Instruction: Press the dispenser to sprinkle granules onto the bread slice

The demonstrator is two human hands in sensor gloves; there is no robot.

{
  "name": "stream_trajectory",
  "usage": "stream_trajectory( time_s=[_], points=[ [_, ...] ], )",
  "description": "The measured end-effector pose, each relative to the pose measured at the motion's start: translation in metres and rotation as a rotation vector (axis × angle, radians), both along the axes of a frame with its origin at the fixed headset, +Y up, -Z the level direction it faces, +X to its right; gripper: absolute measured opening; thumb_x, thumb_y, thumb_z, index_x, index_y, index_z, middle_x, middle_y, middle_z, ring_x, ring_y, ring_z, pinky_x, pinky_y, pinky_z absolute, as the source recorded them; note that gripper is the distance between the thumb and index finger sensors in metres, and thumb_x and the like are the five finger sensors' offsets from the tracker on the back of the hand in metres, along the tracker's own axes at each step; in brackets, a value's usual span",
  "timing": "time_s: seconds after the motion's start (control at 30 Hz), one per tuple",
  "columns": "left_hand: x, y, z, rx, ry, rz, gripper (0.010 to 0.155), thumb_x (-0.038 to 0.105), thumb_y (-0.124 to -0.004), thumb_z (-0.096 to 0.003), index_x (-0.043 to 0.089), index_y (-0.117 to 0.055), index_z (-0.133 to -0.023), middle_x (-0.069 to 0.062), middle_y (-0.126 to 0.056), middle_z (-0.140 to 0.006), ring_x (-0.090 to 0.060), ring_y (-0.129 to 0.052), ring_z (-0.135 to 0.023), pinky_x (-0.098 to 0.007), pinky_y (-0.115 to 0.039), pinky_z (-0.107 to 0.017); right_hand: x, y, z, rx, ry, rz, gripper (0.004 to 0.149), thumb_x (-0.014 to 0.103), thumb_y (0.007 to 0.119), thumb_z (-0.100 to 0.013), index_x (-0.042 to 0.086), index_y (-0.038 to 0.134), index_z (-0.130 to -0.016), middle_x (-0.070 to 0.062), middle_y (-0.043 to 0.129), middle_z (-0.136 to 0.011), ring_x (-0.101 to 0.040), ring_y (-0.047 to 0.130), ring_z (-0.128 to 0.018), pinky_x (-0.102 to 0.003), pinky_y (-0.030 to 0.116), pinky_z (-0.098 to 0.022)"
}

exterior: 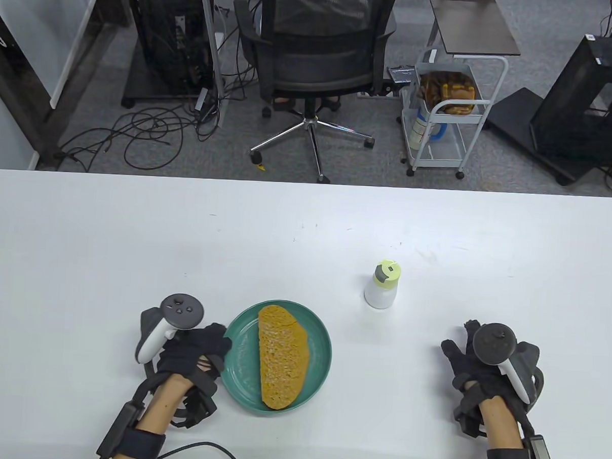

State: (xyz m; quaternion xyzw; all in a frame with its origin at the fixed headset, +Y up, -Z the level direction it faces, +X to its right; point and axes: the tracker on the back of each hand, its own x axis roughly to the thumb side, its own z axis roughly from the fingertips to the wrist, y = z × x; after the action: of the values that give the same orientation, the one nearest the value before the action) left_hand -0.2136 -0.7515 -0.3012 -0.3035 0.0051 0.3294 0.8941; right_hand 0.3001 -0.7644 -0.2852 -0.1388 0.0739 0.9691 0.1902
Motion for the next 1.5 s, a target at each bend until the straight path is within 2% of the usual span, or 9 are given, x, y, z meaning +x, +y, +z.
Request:
stream_trajectory(
  time_s=[0.23,0.5,0.67,0.77,0.93,1.1,1.23,1.3,1.5],
  points=[
    [0.078,-0.011,-0.010,0.009,-0.169,-0.114,0.049,0.026,-0.074,-0.0551,-0.001,-0.065,-0.094,-0.019,-0.102,-0.059,-0.021,-0.098,-0.021,-0.045,-0.079,-0.053,-0.003,-0.007,0.002,-0.021,0.035,-0.008,0.075,0.051,0.069,-0.045,0.011,0.045,-0.104,-0.026,0.047,-0.111,-0.057,0.034,-0.103,-0.080,0.017,-0.066],
    [0.101,-0.022,-0.019,-0.018,-0.137,-0.181,0.049,0.028,-0.074,-0.0565,-0.002,-0.065,-0.095,-0.018,-0.101,-0.059,-0.021,-0.097,-0.022,-0.044,-0.078,-0.054,-0.007,-0.009,0.002,-0.009,0.051,-0.076,0.073,0.051,0.069,-0.045,0.011,0.049,-0.103,-0.023,0.055,-0.111,-0.059,0.038,-0.102,-0.080,0.019,-0.066],
    [0.078,0.000,-0.007,0.080,-0.126,-0.313,0.073,0.055,-0.068,-0.0535,0.004,-0.054,-0.105,-0.019,-0.102,-0.057,-0.029,-0.098,-0.024,-0.049,-0.074,-0.058,-0.026,0.002,-0.001,0.039,0.102,-0.233,0.077,0.054,0.069,-0.044,0.010,0.046,-0.103,-0.023,0.054,-0.111,-0.059,0.039,-0.101,-0.080,0.020,-0.065],
    [0.045,0.020,0.013,0.219,-0.101,-0.411,0.070,0.054,-0.065,-0.0543,0.007,-0.055,-0.105,-0.019,-0.101,-0.061,-0.030,-0.099,-0.030,-0.050,-0.072,-0.060,-0.051,0.020,-0.018,0.170,0.104,-0.393,0.086,0.057,0.074,-0.042,0.009,0.040,-0.105,-0.025,0.048,-0.112,-0.059,0.037,-0.102,-0.081,0.018,-0.065],
    [-0.007,0.022,0.042,0.338,0.013,-0.338,0.068,0.054,-0.065,-0.0550,0.009,-0.058,-0.105,-0.020,-0.099,-0.067,-0.032,-0.100,-0.037,-0.052,-0.070,-0.064,-0.083,0.022,-0.070,0.182,0.082,-0.289,0.103,0.061,0.079,-0.036,0.011,0.020,-0.104,-0.021,0.027,-0.115,-0.056,0.027,-0.104,-0.080,0.018,-0.066],
    [-0.032,0.019,0.038,0.322,0.092,-0.226,0.068,0.054,-0.065,-0.0550,0.008,-0.058,-0.105,-0.022,-0.098,-0.069,-0.034,-0.099,-0.040,-0.053,-0.068,-0.066,-0.099,0.007,-0.106,0.141,0.026,-0.372,0.107,0.061,0.084,-0.031,0.009,0.026,-0.104,-0.021,0.034,-0.114,-0.056,0.030,-0.103,-0.081,0.020,-0.066],
    [-0.032,0.013,0.035,0.295,0.063,-0.240,0.068,0.054,-0.065,-0.0550,0.008,-0.058,-0.105,-0.022,-0.099,-0.069,-0.034,-0.099,-0.039,-0.054,-0.068,-0.066,-0.101,-0.002,-0.118,0.149,-0.031,-0.484,0.099,0.058,0.086,-0.031,0.013,0.035,-0.104,-0.018,0.044,-0.113,-0.057,0.037,-0.102,-0.081,0.023,-0.066],
    [-0.030,0.010,0.033,0.281,0.050,-0.250,0.068,0.054,-0.064,-0.0549,0.008,-0.058,-0.105,-0.022,-0.098,-0.069,-0.034,-0.099,-0.040,-0.054,-0.067,-0.066,-0.099,-0.005,-0.120,0.169,-0.047,-0.522,0.080,0.058,0.085,-0.033,0.021,0.056,-0.098,-0.013,0.064,-0.109,-0.058,0.048,-0.101,-0.081,0.028,-0.066],
    [-0.028,0.004,0.032,0.274,0.036,-0.254,0.068,0.054,-0.064,-0.0551,0.009,-0.058,-0.105,-0.022,-0.097,-0.074,-0.036,-0.099,-0.046,-0.055,-0.065,-0.069,-0.081,-0.010,-0.112,0.438,-0.090,-0.618,0.068,0.059,0.087,-0.036,0.019,0.071,-0.089,-0.012,0.084,-0.094,-0.049,0.077,-0.093,-0.075,0.047,-0.066]
  ],
)
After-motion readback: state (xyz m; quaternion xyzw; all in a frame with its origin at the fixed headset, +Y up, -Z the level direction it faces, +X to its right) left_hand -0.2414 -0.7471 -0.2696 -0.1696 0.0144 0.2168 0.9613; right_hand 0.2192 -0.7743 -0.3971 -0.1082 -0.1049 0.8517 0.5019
